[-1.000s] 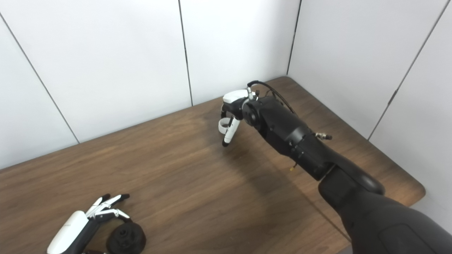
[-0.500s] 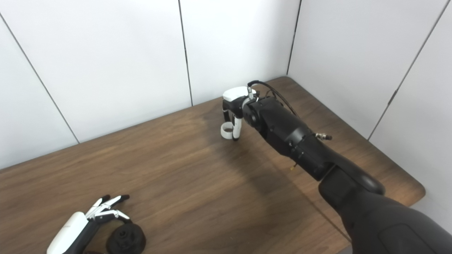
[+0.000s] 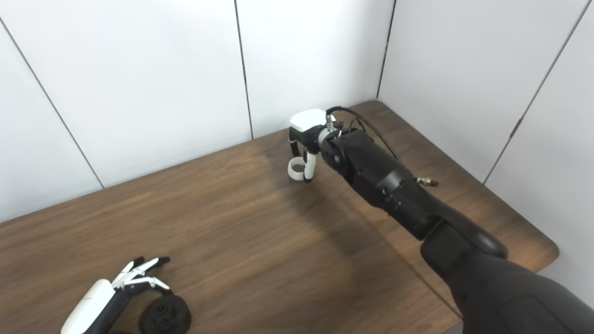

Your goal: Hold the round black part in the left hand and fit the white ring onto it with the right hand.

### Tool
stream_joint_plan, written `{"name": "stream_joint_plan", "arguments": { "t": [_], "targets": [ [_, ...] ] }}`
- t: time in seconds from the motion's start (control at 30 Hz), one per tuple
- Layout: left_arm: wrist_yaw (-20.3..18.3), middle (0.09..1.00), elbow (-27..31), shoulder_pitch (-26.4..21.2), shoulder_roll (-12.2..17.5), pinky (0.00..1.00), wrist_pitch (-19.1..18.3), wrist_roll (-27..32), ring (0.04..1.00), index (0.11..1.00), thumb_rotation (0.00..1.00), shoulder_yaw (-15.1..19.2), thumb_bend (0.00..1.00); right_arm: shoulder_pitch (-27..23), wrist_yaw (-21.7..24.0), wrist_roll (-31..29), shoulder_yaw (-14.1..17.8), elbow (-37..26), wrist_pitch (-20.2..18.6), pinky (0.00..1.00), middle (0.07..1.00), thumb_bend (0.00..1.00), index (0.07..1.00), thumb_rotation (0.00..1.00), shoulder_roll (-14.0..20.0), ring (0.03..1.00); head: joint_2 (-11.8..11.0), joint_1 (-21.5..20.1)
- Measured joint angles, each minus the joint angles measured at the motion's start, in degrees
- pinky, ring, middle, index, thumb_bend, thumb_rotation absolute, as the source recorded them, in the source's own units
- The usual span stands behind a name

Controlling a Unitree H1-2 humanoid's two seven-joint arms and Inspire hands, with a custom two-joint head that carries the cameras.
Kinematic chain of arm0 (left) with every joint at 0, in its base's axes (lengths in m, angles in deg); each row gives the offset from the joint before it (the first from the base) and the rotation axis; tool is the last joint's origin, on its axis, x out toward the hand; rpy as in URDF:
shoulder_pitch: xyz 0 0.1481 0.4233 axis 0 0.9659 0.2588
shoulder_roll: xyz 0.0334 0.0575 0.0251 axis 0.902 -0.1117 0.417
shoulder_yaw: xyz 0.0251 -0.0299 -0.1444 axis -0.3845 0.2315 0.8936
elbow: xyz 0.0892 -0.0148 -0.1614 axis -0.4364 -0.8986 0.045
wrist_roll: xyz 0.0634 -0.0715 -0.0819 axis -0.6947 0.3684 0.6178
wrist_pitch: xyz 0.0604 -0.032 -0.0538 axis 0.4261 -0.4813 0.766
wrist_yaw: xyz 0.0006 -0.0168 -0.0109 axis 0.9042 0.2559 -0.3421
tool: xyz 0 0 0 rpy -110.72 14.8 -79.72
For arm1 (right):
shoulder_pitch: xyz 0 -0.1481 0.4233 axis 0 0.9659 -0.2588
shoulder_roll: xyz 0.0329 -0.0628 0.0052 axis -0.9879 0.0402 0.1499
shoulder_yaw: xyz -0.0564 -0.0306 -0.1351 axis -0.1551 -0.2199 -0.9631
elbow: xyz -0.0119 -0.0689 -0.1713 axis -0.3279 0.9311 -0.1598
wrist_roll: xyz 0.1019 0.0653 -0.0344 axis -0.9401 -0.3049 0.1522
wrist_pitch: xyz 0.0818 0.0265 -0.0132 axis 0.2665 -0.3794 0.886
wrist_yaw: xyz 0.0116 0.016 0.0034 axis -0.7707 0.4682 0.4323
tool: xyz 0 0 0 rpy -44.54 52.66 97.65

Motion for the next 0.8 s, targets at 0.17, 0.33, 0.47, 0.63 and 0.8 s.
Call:
{"name": "stream_joint_plan", "arguments": {
  "t": [0.17, 0.33, 0.47, 0.63, 0.8],
  "targets": [
    [-0.1, 0.918, -0.01, 0.0, -0.04, 1.0, 0.01, 0.0, 0.897, 0.477, 0.05, 0.12, 0.51, 0.34, -0.58, -0.21, 0.57, -0.16, 0.06, 1.0, 0.924, 0.52, 0.482, 0.13, 0.09, 1.0, 0.09, 0.44],
    [-0.13, 0.918, -0.06, -0.2, -0.16, 1.0, 0.01, -0.21, 0.899, 0.478, 0.05, 0.19, 0.51, 0.96, -1.05, -0.97, 1.2, -2.71, 1.46, 1.0, 0.927, 0.51, 0.481, 0.13, 0.19, 1.0, 0.26, 1.32],
    [-0.07, 0.921, -0.55, -0.83, -0.71, 1.0, 0.05, -1.14, 0.9, 0.478, 0.05, 0.14, 0.51, 1.5, -1.5, -1.68, 1.99, -6.52, 2.76, 1.0, 0.928, 0.51, 0.481, 0.13, 0.29, 1.0, 0.35, 3.86],
    [-0.11, 0.924, -1.56, -1.98, -1.88, 1.0, -0.14, -2.08, 0.905, 0.478, 0.04, 0.14, 0.51, 2.42, -2.43, -2.31, 2.57, -11.36, 4.92, 1.0, 0.938, 0.51, 0.482, 0.12, 0.46, 1.0, 0.44, 5.71],
    [-0.14, 0.924, -2.47, -3.12, -3.1, 1.0, -0.87, -2.69, 0.901, 0.478, 0.04, 0.2, 0.51, 4.73, -2.14, -2.82, 3.38, -17.1, 6.15, 1.0, 0.945, 0.51, 0.481, 0.13, 0.44, 1.0, 1.93, 7.65]
  ]
}}
